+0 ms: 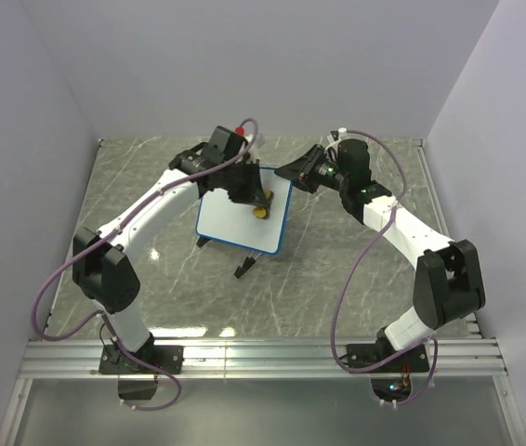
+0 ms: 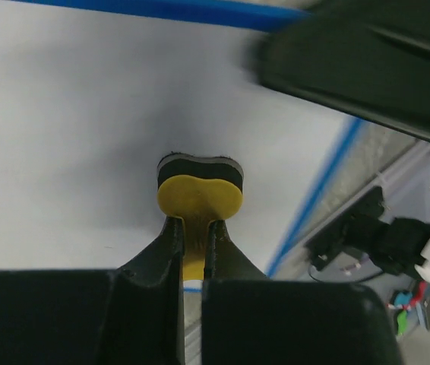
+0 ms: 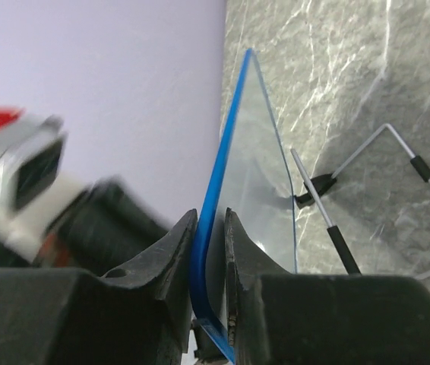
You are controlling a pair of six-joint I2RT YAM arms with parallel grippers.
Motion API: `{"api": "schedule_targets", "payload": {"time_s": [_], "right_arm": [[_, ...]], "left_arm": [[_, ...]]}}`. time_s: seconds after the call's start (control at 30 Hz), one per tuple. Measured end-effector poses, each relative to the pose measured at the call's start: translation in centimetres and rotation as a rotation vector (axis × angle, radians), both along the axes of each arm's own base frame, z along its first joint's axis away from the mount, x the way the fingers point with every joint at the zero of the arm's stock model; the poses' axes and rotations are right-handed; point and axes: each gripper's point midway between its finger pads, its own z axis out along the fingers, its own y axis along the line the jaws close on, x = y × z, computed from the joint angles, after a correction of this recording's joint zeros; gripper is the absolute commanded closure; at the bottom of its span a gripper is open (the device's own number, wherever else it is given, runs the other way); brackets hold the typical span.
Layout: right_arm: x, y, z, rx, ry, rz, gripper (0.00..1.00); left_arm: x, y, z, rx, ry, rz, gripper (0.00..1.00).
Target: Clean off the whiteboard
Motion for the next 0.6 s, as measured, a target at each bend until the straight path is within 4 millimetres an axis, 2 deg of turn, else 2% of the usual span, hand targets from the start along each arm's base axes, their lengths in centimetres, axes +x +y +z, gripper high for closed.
{"api": "schedule_targets", "payload": {"time_s": [0.07, 0.17, 0.33, 0.4, 0.47, 0.5, 0.6], "right_arm": [[0.3, 0.1, 0.1, -0.001, -0.007, 0.002, 1.00], [0.3, 0.3, 0.6, 0.001, -0.022, 0.015, 1.00], [0.3, 0.6, 1.2, 0.008, -0.041, 0.033, 1.00], [0.3, 0.8, 1.9, 0.019, -0.057, 0.040, 1.00], [0.2, 1.3, 3.2, 0.041, -0.082, 0.053, 1.00], [0.1, 1.6, 4.1, 0.054, -0.099, 0.062, 1.00], [-0.8, 2.6, 6.5, 0.092, -0.153, 0.100, 1.00]], "left_arm": [[-1.3, -1.9, 1.1, -0.024, 0.000, -0.048, 1.00], [-2.5, -3.0, 1.5, -0.043, 0.013, -0.078, 1.00], [-2.3, -2.4, 2.1, -0.051, 0.014, -0.049, 1.00], [-1.8, -1.3, 3.1, -0.065, 0.006, -0.016, 1.00], [-0.8, 0.9, 4.1, -0.080, -0.012, 0.051, 1.00], [0.2, 2.9, 4.8, -0.083, -0.035, 0.110, 1.00], [3.4, 10.8, 6.0, -0.044, -0.102, 0.361, 1.00]]}}
